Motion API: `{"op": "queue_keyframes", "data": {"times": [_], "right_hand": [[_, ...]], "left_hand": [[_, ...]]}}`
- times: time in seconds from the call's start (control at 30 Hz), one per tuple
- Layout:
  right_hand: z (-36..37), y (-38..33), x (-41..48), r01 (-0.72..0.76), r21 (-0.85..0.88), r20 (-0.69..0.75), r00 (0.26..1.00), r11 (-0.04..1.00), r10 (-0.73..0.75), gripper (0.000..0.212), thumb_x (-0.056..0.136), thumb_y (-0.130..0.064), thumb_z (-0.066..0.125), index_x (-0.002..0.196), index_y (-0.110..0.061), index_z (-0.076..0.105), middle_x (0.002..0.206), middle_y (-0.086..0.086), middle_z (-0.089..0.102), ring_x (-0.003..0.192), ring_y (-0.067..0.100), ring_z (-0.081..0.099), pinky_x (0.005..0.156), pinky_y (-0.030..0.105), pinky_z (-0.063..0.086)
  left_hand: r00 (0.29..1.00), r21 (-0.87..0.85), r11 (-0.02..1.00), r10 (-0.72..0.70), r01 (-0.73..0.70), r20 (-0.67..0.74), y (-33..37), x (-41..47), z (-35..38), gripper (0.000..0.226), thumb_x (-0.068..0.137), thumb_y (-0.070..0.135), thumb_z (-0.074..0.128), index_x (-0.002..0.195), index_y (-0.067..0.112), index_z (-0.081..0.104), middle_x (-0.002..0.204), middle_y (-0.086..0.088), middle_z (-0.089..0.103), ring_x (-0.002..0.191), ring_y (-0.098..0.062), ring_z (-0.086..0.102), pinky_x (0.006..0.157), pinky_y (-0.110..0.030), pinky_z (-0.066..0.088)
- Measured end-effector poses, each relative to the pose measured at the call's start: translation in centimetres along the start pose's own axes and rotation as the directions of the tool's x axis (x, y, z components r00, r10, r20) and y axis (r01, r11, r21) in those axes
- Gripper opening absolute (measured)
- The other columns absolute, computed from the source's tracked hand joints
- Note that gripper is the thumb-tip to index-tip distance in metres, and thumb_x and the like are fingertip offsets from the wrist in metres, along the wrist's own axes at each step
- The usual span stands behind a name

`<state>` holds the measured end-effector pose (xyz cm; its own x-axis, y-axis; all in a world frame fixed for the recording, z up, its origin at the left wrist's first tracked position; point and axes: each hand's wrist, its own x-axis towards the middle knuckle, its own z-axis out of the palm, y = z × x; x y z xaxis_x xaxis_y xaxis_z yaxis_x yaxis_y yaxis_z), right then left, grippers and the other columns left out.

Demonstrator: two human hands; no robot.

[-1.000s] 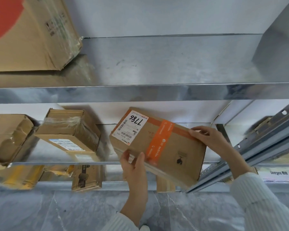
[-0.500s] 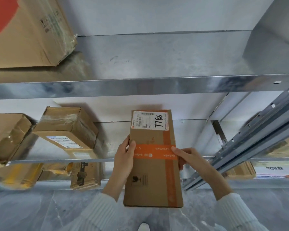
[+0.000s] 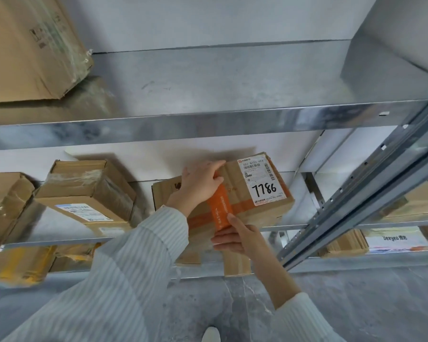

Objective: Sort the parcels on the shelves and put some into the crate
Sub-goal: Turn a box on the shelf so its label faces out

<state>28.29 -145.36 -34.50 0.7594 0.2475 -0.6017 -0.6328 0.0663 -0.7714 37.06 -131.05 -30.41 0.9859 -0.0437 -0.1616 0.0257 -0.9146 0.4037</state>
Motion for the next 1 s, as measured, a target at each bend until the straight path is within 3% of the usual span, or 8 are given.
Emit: {"op": "queue_keyframes", "data": {"times": [0.03, 0.1, 0.2, 0.37, 0.5, 0.7, 0.87, 1.0], "right_hand": [[0.2, -0.3, 0.2, 0.005, 0.017, -0.028, 1.000, 1.000, -0.004, 0.045, 0.096, -0.032, 0.055, 0.093, 0.010, 0.071, 0.077, 0.016, 0.075, 0.062, 0.023, 0.073, 0.054, 0.023, 0.056], [0.5, -0.6, 0.7, 0.025, 0.014, -0.073, 0.997, 1.000, -0.024, 0.044, 0.096, -0.036, 0.054, 0.092, 0.005, 0.072, 0.077, 0.013, 0.075, 0.065, 0.023, 0.074, 0.065, 0.029, 0.060], [0.9, -0.8, 1.2, 0.041, 0.019, -0.090, 0.995, 0.999, -0.039, 0.047, 0.096, -0.042, 0.052, 0.094, 0.000, 0.072, 0.079, 0.009, 0.076, 0.070, 0.022, 0.074, 0.085, 0.038, 0.055], [0.8, -0.6, 1.8, 0.068, -0.009, -0.120, 0.990, 0.998, -0.069, 0.047, 0.090, -0.052, 0.055, 0.093, -0.008, 0.071, 0.076, 0.007, 0.076, 0.067, 0.022, 0.073, 0.083, 0.040, 0.057], [-2.8, -0.9, 1.8, 0.120, -0.018, -0.384, 0.916, 0.993, -0.117, 0.050, 0.086, -0.054, 0.058, 0.075, -0.005, 0.061, 0.055, 0.004, 0.060, 0.041, 0.013, 0.057, 0.047, 0.024, 0.055], [-8.8, -2.3, 1.8, 0.163, 0.036, -0.578, 0.808, 0.986, -0.112, 0.055, 0.088, -0.055, 0.056, 0.071, -0.004, 0.062, 0.043, 0.002, 0.056, 0.045, 0.015, 0.056, 0.057, 0.028, 0.056], [-9.7, -3.1, 2.2, 0.204, 0.048, -0.520, 0.841, 0.978, -0.150, 0.049, 0.090, -0.048, 0.057, 0.074, -0.002, 0.066, 0.054, 0.006, 0.067, 0.045, 0.014, 0.064, 0.052, 0.023, 0.058], [-9.7, -3.6, 2.9, 0.203, 0.008, -0.526, 0.834, 0.979, -0.169, 0.050, 0.092, -0.048, 0.055, 0.072, -0.003, 0.065, 0.061, 0.008, 0.069, 0.051, 0.018, 0.065, 0.055, 0.025, 0.059]], "left_hand": [[1.000, 0.033, 0.999, -0.014, 0.014, -0.017, -0.1, -0.4, -0.2, 0.045, 0.099, 0.035, 0.043, 0.144, 0.036, 0.036, 0.149, 0.004, 0.040, 0.128, -0.019, 0.048, 0.117, -0.056, 0.004], [0.990, 0.062, 0.997, -0.044, 0.053, -0.137, -0.9, -1.4, -0.4, 0.044, 0.098, 0.036, 0.046, 0.141, 0.035, 0.039, 0.153, 0.008, 0.032, 0.138, -0.017, 0.036, 0.116, -0.056, -0.001], [0.921, -0.024, 0.982, -0.183, 0.186, -0.343, -3.1, -3.5, -0.1, 0.044, 0.096, 0.036, 0.048, 0.140, 0.033, 0.039, 0.153, 0.004, 0.031, 0.142, -0.019, 0.028, 0.117, -0.056, 0.008], [0.792, -0.377, 0.864, -0.474, 0.334, -0.384, -5.6, -7.8, 2.9, 0.050, 0.097, 0.037, 0.046, 0.144, 0.028, 0.033, 0.156, -0.006, 0.024, 0.142, -0.026, 0.026, 0.114, -0.052, 0.026], [0.823, -0.594, 0.782, -0.456, 0.188, -0.340, -5.7, -8.4, 5.0, 0.051, 0.098, 0.044, 0.035, 0.147, 0.030, 0.028, 0.144, 0.000, 0.042, 0.129, -0.021, 0.042, 0.105, -0.043, 0.036], [0.831, -0.575, 0.808, -0.404, 0.128, -0.383, -6.2, -5.7, 5.2, 0.049, 0.101, 0.042, 0.031, 0.148, 0.027, 0.027, 0.143, 0.000, 0.045, 0.124, -0.017, 0.046, 0.098, -0.032, 0.035], [0.869, -0.579, 0.810, -0.351, 0.094, -0.350, -7.3, -3.7, 5.2, 0.052, 0.099, 0.048, 0.028, 0.148, 0.030, 0.024, 0.142, 0.002, 0.043, 0.120, -0.010, 0.044, 0.096, -0.031, 0.036], [0.856, -0.571, 0.816, -0.356, 0.090, -0.374, -7.7, -3.0, 5.7, 0.051, 0.100, 0.049, 0.029, 0.147, 0.031, 0.025, 0.139, 0.001, 0.045, 0.117, -0.009, 0.045, 0.096, -0.032, 0.041]]}}
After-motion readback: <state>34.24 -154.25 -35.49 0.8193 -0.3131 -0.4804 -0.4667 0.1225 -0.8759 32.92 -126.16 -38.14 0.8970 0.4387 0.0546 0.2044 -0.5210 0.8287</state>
